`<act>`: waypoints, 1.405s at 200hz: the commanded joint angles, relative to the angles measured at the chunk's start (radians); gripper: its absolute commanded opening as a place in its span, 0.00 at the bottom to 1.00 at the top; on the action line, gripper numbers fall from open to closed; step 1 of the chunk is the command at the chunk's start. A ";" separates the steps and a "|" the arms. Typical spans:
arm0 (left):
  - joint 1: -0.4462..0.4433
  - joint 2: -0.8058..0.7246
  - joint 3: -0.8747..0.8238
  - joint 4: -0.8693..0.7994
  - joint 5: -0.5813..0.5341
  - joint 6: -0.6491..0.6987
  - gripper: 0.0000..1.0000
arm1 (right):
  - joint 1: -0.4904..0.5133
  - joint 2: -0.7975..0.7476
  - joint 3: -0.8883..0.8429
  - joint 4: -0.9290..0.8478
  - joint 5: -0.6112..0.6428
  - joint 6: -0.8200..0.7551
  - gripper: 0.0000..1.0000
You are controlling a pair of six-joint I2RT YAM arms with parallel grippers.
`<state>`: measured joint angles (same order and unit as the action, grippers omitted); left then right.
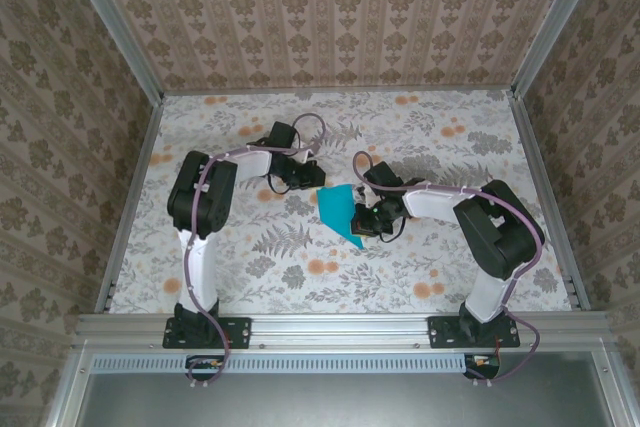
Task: Fold a paper plane with a square sheet of paper (fold left side to right side)
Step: Fourth fold the wing at the center of the table, then turn over the paper at the center of the table.
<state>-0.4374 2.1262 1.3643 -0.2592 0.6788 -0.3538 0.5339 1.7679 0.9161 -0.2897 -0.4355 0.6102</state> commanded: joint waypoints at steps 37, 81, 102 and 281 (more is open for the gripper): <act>0.068 -0.213 -0.088 -0.018 -0.078 0.014 0.29 | 0.009 -0.098 -0.089 0.026 0.052 0.039 0.20; 0.072 -0.364 -0.229 0.009 -0.047 -0.069 0.37 | -0.015 -0.232 -0.092 0.035 0.148 -0.015 0.44; 0.052 -0.387 -0.324 0.111 0.021 -0.164 0.39 | -0.037 -0.258 -0.101 0.050 0.168 -0.042 0.52; -0.118 -0.113 -0.252 0.357 0.112 -0.344 0.32 | -0.124 -0.517 -0.267 0.208 0.061 0.000 0.87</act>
<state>-0.5495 1.9797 1.0733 0.0708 0.7601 -0.6891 0.4385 1.2896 0.6846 -0.1387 -0.3008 0.5758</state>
